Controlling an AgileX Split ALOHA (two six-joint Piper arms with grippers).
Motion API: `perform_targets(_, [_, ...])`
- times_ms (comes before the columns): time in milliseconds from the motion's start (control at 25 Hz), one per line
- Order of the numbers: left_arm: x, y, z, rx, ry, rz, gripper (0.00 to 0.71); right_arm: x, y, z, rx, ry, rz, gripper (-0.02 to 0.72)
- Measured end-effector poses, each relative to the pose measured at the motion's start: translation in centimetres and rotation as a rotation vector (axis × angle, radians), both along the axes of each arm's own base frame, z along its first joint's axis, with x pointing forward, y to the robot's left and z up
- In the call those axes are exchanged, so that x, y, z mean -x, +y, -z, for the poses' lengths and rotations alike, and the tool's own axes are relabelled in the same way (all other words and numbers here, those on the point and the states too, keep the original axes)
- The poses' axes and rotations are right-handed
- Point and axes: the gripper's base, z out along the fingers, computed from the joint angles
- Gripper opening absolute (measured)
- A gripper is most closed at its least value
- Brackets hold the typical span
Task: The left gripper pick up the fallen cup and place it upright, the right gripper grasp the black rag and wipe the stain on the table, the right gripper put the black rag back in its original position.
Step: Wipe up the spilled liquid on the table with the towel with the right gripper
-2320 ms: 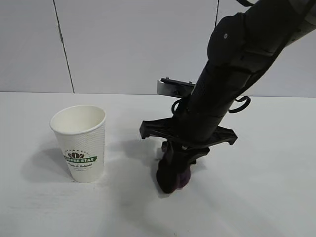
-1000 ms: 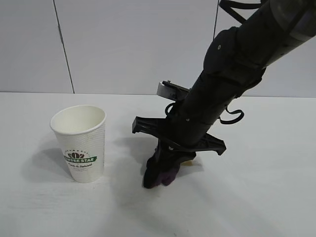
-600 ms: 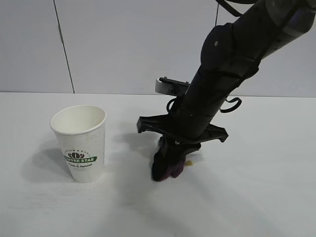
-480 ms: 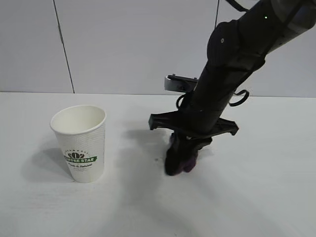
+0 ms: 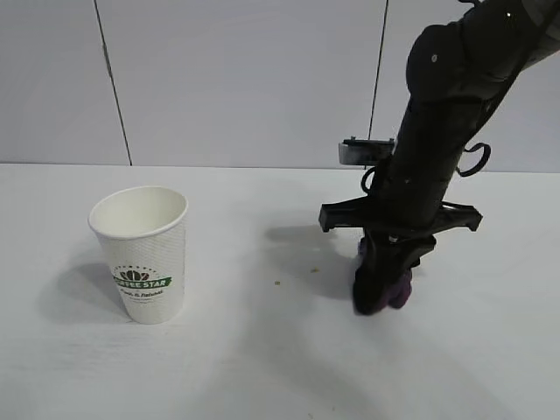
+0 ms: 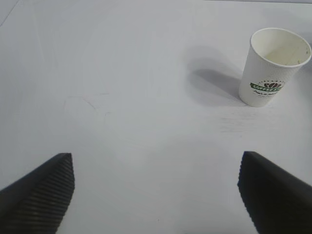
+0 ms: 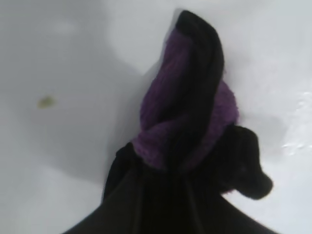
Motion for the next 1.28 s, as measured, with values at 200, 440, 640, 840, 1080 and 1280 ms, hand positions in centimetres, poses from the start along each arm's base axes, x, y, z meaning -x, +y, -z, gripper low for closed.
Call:
perform_targets(200, [0.0,0.0,0.0,0.000,0.000,0.000,0.658,2.0,4.6,0.4,-0.167,0.053,-0.087,0.102])
perform_targets(440, [0.0,0.0,0.0,0.000,0.000,0.000,0.658,1.5,7.7,0.4,-0.220,-0.167,-0.084,0.102])
perform_targets(640, [0.0,0.0,0.0,0.000,0.000,0.000,0.658,0.7,7.4,0.9,-0.183,-0.236,-0.059,0.102])
perform_targets(840, [0.0,0.0,0.0,0.000,0.000,0.000,0.658,-0.1,5.8,1.2,-0.109,-0.216,-0.004,0.100])
perform_targets(1080, [0.0,0.0,0.0,0.000,0.000,0.000,0.658,-0.6,1.9,0.4,-0.007,-0.129,0.005,0.100])
perform_targets(1280, [0.0,0.0,0.0,0.000,0.000,0.000,0.658,-0.2,-1.6,0.0,0.077,0.028,0.016,0.100])
